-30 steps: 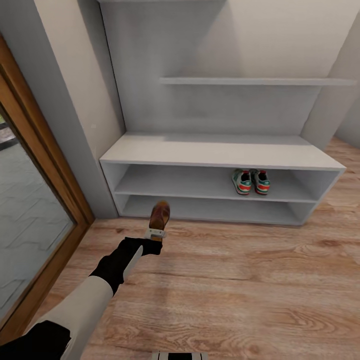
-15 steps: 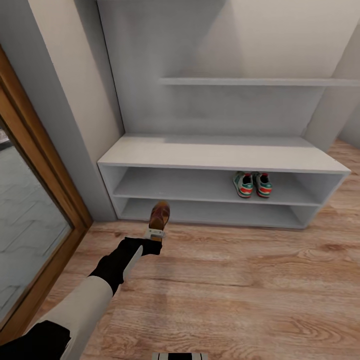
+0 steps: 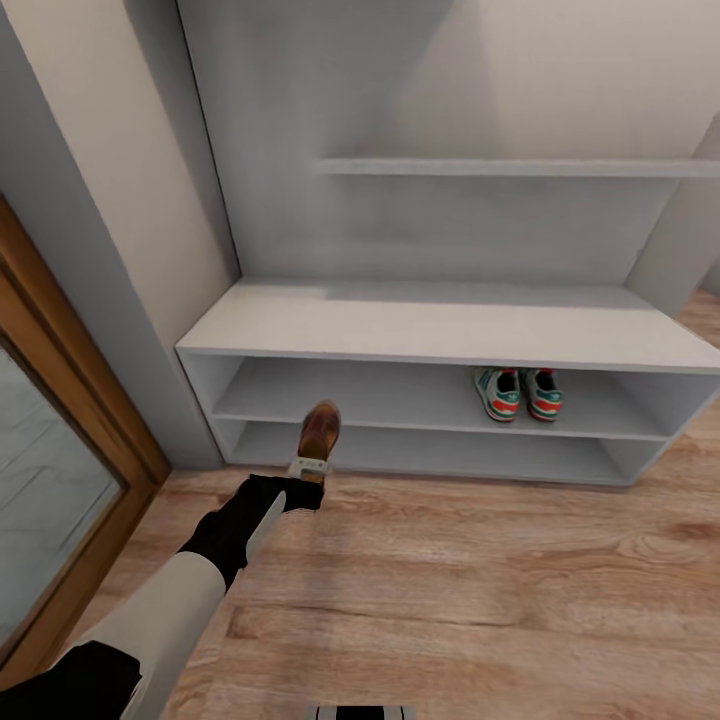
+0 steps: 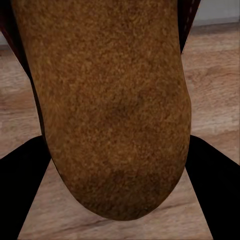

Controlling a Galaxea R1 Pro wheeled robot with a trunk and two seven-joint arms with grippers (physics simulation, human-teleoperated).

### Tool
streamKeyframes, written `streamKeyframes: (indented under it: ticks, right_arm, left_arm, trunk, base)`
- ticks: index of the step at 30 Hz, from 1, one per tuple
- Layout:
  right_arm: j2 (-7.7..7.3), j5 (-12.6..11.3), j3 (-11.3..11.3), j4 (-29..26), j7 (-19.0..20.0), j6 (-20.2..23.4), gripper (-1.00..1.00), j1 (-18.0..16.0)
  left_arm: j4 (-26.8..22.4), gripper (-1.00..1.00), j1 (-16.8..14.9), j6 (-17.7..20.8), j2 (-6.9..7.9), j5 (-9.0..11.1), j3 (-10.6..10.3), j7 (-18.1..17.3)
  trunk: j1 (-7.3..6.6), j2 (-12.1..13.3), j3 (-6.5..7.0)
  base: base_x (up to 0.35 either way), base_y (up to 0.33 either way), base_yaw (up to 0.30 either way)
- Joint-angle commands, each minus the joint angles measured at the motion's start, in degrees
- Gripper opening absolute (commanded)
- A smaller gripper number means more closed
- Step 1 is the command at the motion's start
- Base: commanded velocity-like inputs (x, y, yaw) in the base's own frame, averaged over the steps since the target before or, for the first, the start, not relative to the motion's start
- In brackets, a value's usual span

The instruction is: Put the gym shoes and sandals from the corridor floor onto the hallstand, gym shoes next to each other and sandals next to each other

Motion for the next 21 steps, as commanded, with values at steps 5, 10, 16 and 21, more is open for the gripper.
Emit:
streamKeyframes:
  ticks: [5, 10, 16, 21]
  right_arm:
    - [-0.01, 0.0, 0.0, 0.0, -0.1, 0.2, -1.0, 0.0]
    - [-0.01, 0.0, 0.0, 0.0, -0.1, 0.2, -1.0, -0.1]
    - [-0.01, 0.0, 0.0, 0.0, -0.1, 0.2, -1.0, -0.1]
    - [-0.01, 0.0, 0.0, 0.0, -0.1, 0.2, -1.0, -0.1]
  left_arm:
    - [-0.1, -1.0, 0.0, 0.3, 0.04, 0.6, -0.1, 0.2]
    - [-0.1, -1.0, 0.0, 0.3, 0.03, 0.6, -0.1, 0.2]
    - [-0.1, -1.0, 0.0, 0.3, 0.05, 0.6, -0.1, 0.3]
    - [-0.1, -1.0, 0.0, 0.3, 0.06, 0.6, 0.0, 0.3]
  trunk:
    - [0.02, 0.0, -0.05]
    - [0.02, 0.0, -0.05]
    - [0.02, 0.0, -0.05]
    - [0.02, 0.0, -0.05]
  base:
    - [0.338, -0.069, 0.0]
    - [0.34, -0.084, 0.0]
    - [0.341, -0.086, 0.0]
    - [0.347, -0.026, 0.0]
